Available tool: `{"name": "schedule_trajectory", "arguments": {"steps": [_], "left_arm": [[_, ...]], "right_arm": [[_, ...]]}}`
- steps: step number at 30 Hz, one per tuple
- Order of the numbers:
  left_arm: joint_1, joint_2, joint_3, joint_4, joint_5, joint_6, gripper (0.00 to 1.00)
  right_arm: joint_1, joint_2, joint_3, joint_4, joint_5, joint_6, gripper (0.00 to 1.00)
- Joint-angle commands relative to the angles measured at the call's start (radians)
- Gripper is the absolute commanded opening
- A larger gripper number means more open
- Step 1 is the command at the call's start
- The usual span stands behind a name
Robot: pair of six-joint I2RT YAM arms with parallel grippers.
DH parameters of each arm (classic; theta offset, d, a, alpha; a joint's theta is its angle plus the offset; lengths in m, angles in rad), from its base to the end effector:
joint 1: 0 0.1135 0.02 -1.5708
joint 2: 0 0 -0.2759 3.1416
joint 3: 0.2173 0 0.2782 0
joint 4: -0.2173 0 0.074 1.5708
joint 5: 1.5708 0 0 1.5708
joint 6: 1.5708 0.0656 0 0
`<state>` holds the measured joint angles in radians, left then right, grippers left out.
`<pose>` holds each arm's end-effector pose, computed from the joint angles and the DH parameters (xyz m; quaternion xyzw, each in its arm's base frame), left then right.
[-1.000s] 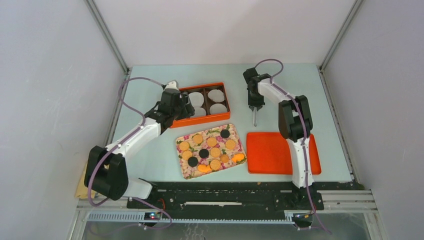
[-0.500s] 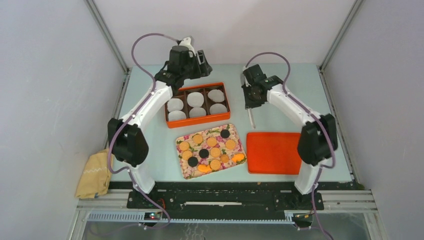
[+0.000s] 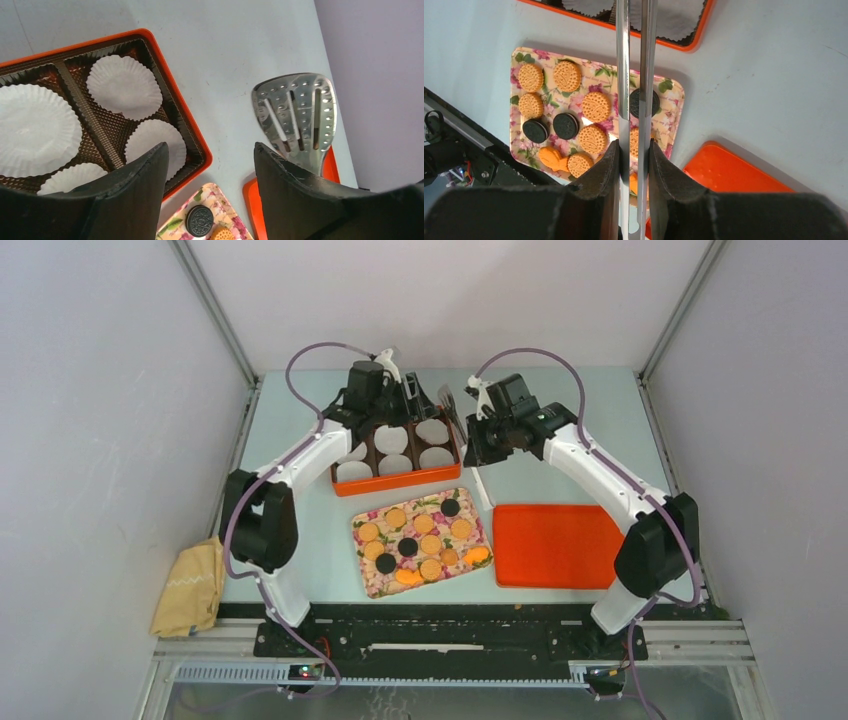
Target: Pack the cookies
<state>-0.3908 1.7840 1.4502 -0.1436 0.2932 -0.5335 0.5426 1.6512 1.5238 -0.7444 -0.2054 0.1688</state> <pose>0.4331 -0.1989 0.2880 0.0155 0.8483 -0.3410 0.4047 0.3426 0.2222 0.3077 -0.2081 0.9118 0.2089 0.2858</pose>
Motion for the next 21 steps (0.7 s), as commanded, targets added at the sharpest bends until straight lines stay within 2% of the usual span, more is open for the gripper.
{"name": "schedule_trajectory", "arguments": {"steps": [1, 9, 21], "left_arm": [[-0.016, -0.118, -0.034, 0.108, 0.052, -0.049, 0.68], [-0.033, -0.246, -0.131, 0.077, -0.046, -0.068, 0.67], [-0.055, -0.132, -0.131, 0.075, -0.058, -0.07, 0.64]], "right_arm": [[0.028, 0.033, 0.043, 0.04, -0.044, -0.015, 0.18], [0.047, 0.099, 0.074, 0.04, 0.019, -0.016, 0.17], [0.134, 0.062, 0.164, 0.003, 0.093, -0.021, 0.16]]}}
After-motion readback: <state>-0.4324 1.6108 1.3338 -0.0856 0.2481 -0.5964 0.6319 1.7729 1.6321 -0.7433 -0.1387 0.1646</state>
